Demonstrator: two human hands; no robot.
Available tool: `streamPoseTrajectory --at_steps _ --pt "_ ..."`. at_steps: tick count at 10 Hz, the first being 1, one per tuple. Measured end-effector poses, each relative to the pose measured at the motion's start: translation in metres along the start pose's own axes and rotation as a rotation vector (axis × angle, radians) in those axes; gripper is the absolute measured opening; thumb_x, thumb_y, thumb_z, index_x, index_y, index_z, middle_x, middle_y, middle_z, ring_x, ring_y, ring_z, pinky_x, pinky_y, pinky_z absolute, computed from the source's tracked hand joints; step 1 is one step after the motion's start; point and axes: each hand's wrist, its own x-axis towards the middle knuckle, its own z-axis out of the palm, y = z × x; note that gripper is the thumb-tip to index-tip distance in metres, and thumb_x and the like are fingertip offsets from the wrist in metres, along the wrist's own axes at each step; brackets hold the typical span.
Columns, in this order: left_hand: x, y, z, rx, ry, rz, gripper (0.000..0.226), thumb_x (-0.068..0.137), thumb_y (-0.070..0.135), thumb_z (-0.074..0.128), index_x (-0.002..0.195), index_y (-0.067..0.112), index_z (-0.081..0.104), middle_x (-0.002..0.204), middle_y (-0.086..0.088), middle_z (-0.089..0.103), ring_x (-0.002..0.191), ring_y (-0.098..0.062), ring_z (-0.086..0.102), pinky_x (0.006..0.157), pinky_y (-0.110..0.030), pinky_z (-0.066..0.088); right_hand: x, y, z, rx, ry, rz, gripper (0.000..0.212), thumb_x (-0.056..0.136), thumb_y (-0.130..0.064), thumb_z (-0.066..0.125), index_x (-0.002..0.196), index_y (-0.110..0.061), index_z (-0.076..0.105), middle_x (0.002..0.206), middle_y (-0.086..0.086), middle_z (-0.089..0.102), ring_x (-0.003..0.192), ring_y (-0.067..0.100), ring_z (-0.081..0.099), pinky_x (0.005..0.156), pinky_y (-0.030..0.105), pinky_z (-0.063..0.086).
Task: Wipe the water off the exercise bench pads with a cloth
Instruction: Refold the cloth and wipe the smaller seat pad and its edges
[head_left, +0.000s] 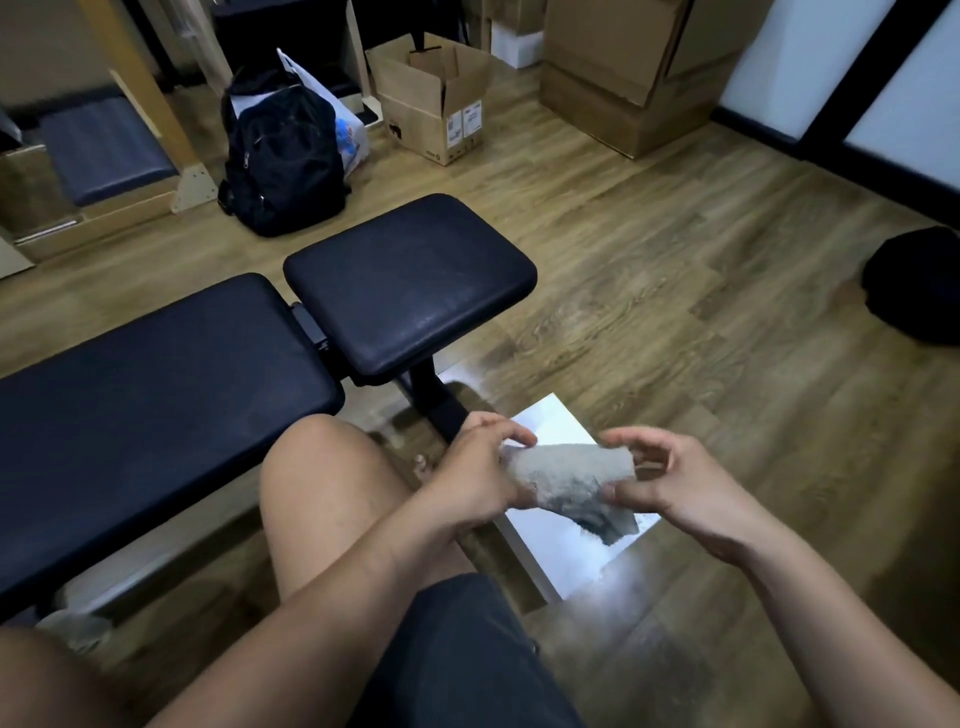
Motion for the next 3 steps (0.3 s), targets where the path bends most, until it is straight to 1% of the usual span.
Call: streamPoseTrajectory --at_steps 1,2,3 --pt "0.007 0.001 0.007 0.187 -0.010 0.067 0.033 0.072 0.017 0.085 0.102 0.017 0.072 0.118 0.004 0.048 0.112 -0.008 0.048 0.079 -0.007 0.034 0.004 0.012 -0.001 -0.223 0.044 -0.002 0.028 0.063 -0.005 0.082 0.081 -0.022 0.071 0.071 0.006 0.066 0.062 0.011 0.057 0.062 0.027 0.047" --pt "0.014 0.010 0.017 0.246 -0.039 0.060 0.020 0.086 0.018 0.064 0.105 0.017 0.071 0.096 0.005 0.061 0.104 -0.019 0.059 0.070 -0.020 0.040 0.020 0.023 -0.004 -0.341 0.083 0.017 0.012 0.068 -0.011 0.077 0.068 -0.018 0.067 0.064 -0.006 0.064 0.061 0.008 0.053 0.058 0.024 0.041" --pt "0.032 0.008 0.012 0.301 -0.036 -0.015 0.042 0.091 0.025 0.056 0.132 0.020 0.056 0.125 -0.005 0.057 0.123 -0.027 0.052 0.088 -0.023 0.042 0.037 0.037 -0.002 -0.218 0.089 0.125 0.007 0.076 -0.016 0.074 0.075 -0.016 0.067 0.072 -0.003 0.066 0.068 0.013 0.057 0.065 0.029 0.046"
